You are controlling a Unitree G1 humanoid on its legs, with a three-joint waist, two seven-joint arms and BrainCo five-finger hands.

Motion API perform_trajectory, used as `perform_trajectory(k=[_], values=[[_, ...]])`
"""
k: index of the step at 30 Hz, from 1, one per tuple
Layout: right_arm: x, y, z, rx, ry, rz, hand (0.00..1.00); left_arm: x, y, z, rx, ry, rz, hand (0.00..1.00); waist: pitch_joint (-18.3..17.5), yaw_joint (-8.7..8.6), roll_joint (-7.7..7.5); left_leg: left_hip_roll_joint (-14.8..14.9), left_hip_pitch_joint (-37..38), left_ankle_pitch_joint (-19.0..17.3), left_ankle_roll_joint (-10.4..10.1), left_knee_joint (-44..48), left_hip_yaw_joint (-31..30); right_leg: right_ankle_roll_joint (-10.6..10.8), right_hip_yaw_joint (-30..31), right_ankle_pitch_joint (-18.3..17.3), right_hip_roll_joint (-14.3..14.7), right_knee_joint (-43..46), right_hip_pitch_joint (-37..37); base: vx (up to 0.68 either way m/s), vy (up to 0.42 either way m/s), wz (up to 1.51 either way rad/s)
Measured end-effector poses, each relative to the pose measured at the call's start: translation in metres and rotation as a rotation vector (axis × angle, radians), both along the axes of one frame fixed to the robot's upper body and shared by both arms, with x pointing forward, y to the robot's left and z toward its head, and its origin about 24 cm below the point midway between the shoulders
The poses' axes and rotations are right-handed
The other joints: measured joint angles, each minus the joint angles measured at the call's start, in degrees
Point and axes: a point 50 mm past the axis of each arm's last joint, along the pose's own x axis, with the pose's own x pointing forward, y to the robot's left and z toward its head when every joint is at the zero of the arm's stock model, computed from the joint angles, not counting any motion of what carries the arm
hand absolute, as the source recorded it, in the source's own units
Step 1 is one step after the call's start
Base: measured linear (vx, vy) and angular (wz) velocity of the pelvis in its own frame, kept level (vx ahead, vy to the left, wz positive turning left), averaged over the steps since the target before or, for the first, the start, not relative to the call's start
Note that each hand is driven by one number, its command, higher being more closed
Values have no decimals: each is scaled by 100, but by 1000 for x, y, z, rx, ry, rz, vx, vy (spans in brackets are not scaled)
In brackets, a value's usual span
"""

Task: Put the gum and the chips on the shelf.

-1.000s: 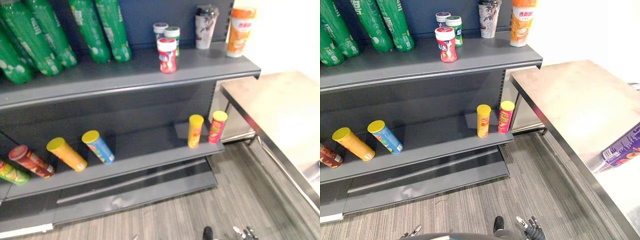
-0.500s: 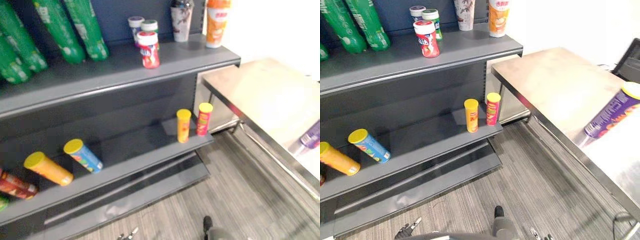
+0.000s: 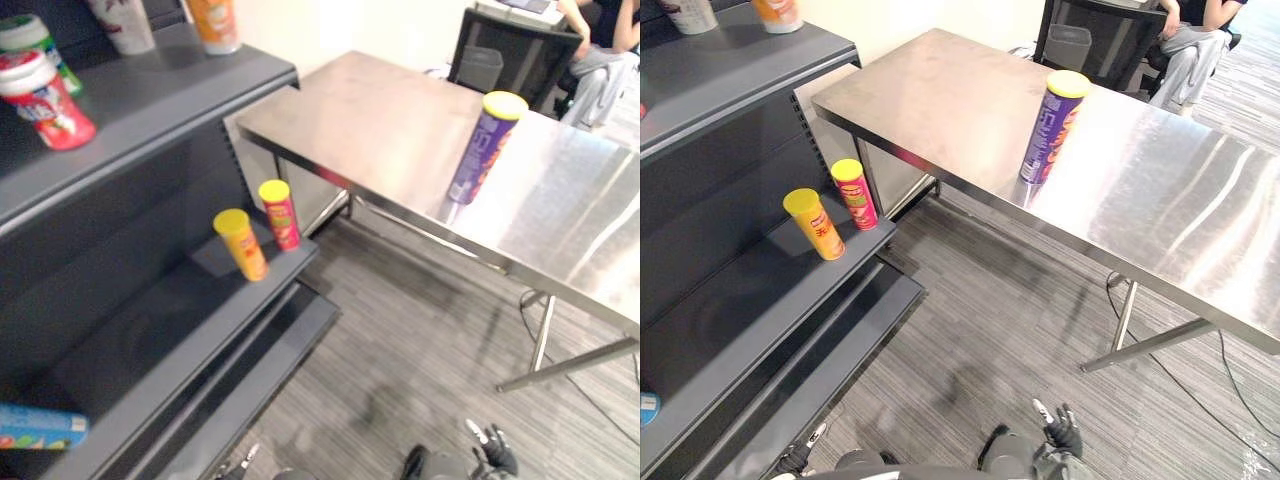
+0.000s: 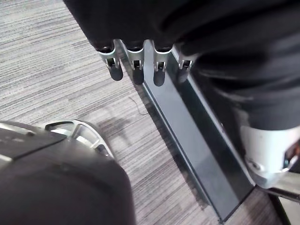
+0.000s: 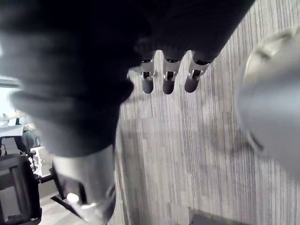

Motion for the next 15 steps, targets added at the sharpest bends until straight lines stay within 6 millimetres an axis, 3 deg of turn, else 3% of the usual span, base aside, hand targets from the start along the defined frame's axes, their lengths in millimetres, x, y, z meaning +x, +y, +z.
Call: perform_trajectory(k=[2,5,9,15], values=[[3,-3,1,-10,-7,23,0,-1,-3,-1,-7,3,-8,0,-9,-23,-15,31,94,114,-140,-129,115,27,20,-5,196,-342,76,-31,-190,-48],[-9,-9,-1,-29,39,4,0,2,-4,-1,-15,-6,-31,0,-22,-118,14,21,171,327,-241,-359,131,104,6,-51,327,-513,163,-79,-153,-11],[-24,-17,-5,-44,103,-27,0,3,-5,0,-19,-12,-49,0,-27,-201,22,-69,191,587,-236,-662,54,104,-71,-51,360,-573,163,-103,-68,9],[-40,-31,-5,-78,155,-161,0,2,-7,-1,-25,-16,-61,0,-49,-218,85,-158,179,680,-185,-758,29,105,-91,-47,328,-618,143,-95,7,3]])
